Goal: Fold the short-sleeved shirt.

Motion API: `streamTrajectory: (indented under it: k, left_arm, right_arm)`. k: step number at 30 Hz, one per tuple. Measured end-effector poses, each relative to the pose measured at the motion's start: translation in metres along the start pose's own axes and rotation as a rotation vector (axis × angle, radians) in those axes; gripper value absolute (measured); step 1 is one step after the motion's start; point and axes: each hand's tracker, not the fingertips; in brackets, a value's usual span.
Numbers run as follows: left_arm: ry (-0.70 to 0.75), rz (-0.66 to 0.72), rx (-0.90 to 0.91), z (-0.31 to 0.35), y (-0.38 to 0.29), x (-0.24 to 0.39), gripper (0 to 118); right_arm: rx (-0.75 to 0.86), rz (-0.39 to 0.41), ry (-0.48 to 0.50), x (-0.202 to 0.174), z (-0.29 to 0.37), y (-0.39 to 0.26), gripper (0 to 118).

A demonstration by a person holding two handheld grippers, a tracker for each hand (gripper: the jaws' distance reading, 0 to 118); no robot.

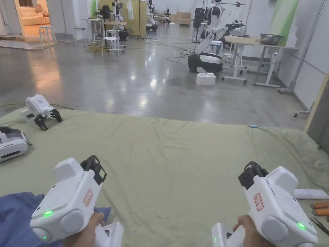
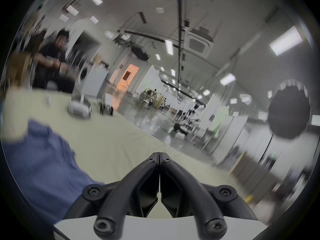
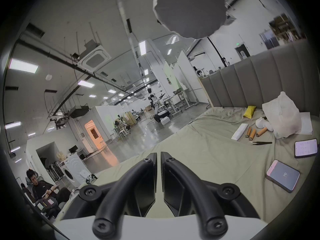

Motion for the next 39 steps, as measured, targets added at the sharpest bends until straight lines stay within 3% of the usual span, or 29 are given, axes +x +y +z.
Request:
streamTrajectory:
  k: [1, 3, 4, 5, 7, 8, 9, 12, 13, 14, 16, 20, 21, 23, 24, 25, 31, 35, 39]
  left_arm:
    - [0.013, -0.291, 0.007, 0.0, -0.001, 0.014, 0]
    - [0.022, -0.834, 0.019, -0.001, -0.012, 0.034, 0]
    - [0.01, -1.074, 0.034, -0.001, -0.021, 0.039, 0]
    - [-0.006, -1.257, 0.045, -0.001, -0.029, 0.039, 0]
    - [0.005, -1.523, 0.083, 0.001, -0.044, 0.041, 0]
    - [0.008, -1.595, 0.11, 0.001, -0.047, 0.038, 0]
    - [0.001, -1.633, 0.122, 0.001, -0.048, 0.035, 0]
    - [0.0, -1.681, 0.12, 0.004, -0.048, 0.032, 0]
    - [-0.004, -1.659, 0.116, 0.004, -0.047, 0.032, 0]
    - [-0.004, -1.558, 0.101, 0.004, -0.043, 0.03, 0]
    - [-0.006, -1.282, 0.05, 0.005, -0.033, 0.031, 0]
    - [0.019, -0.543, -0.027, 0.004, -0.008, 0.016, 0]
    - [0.008, -0.372, -0.03, 0.004, -0.006, 0.009, 0]
    - [0.002, -0.154, -0.028, 0.004, -0.007, -0.002, 0]
    - [-0.007, -0.094, -0.023, 0.006, -0.008, -0.006, 0]
    - [0.014, -0.103, -0.02, 0.007, -0.009, -0.006, 0]
    - [-0.016, -0.278, -0.025, 0.012, -0.006, -0.019, 0]
    - [0.013, -0.462, -0.264, 0.023, 0.012, -0.029, 0]
    - [0.12, -0.412, -0.351, 0.03, 0.027, -0.093, 0]
  right_arm:
    - [-0.001, 0.115, 0.012, -0.006, -0.001, 0.002, 4]
    - [0.008, 0.6, 0.01, -0.03, -0.004, -0.001, 4]
    - [0.017, 0.906, -0.001, -0.042, -0.006, -0.008, 4]
    - [0.055, 1.191, -0.016, -0.052, -0.007, -0.022, 4]
    - [0.12, 1.579, -0.001, -0.053, -0.008, -0.038, 4]
    - [0.148, 1.708, 0.023, -0.05, -0.007, -0.042, 4]
    - [0.172, 1.783, 0.031, -0.054, 0.002, -0.04, 4]
    - [0.204, 1.895, 0.05, -0.057, 0.01, -0.041, 4]
    - [0.152, 1.797, 0.055, -0.047, -0.006, -0.045, 4]
    - [0.136, 1.735, 0.048, -0.046, -0.011, -0.044, 4]
    - [0.069, 1.501, 0.029, -0.047, -0.016, -0.036, 4]
    - [-0.066, 0.895, -0.004, -0.04, -0.026, -0.019, 4]
    - [-0.063, 0.744, -0.026, -0.051, 0.001, -0.015, 4]
    - [-0.109, 0.483, -0.033, -0.045, 0.007, -0.013, 4]
    - [-0.103, 0.409, -0.04, -0.042, 0.01, -0.016, 4]
    - [-0.125, 0.374, -0.058, -0.027, -0.006, -0.024, 4]
    - [-0.073, 0.462, -0.044, -0.034, -0.005, -0.032, 4]
    - [-0.077, 0.536, -0.025, -0.039, -0.003, -0.031, 4]
    - [-0.154, 0.514, 0.014, -0.044, -0.014, -0.04, 4]
